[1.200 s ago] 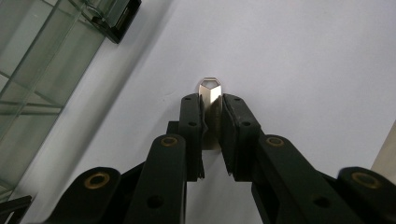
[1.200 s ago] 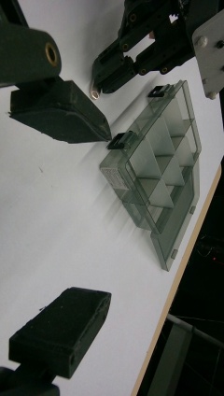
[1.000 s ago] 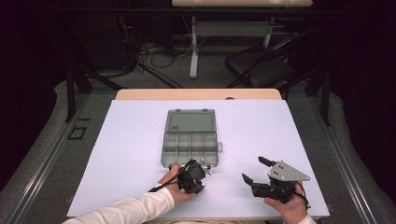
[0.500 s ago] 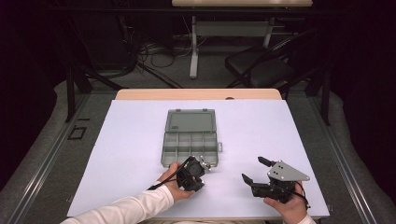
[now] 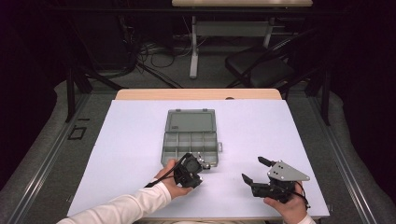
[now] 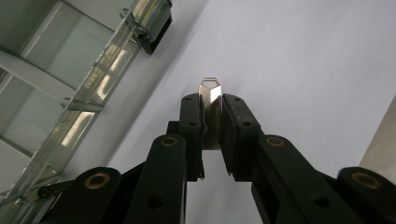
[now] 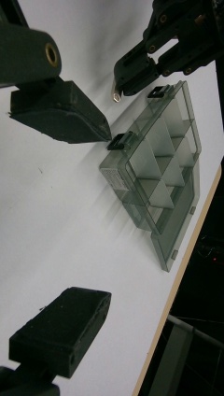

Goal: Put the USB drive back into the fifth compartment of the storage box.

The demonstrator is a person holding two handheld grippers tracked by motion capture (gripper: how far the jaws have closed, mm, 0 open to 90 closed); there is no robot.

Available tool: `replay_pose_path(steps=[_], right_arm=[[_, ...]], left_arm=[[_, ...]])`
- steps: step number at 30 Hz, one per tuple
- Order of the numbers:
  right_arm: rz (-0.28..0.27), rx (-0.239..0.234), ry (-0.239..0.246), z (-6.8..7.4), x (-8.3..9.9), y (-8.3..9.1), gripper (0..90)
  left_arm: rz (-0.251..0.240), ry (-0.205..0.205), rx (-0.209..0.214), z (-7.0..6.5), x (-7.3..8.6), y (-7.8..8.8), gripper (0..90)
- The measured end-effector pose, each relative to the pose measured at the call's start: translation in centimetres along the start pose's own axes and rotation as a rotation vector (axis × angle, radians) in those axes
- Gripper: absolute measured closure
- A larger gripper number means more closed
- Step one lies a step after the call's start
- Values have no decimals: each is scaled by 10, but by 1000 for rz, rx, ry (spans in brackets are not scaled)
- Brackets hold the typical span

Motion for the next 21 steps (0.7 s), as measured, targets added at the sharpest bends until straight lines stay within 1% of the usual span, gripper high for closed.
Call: replay_pose_path(steps=[12, 15, 21], right_arm=[[2, 0, 3, 0, 0, 0, 184], [4, 1, 3, 0, 0, 0, 186], [2, 1, 4, 0, 0, 0, 187]], left_arm=[[-24, 16, -17, 11, -1, 18, 790], [-29, 26, -20, 14, -1, 21, 790], [-27, 31, -26, 18, 1, 27, 790]])
Point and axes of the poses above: each handheld gripper's, and its own axes: y roughly backward along the jaws, x roughly out of its underside, z roughly to its left, the point moved 6 cm from there along -y, roughly forward along the jaws
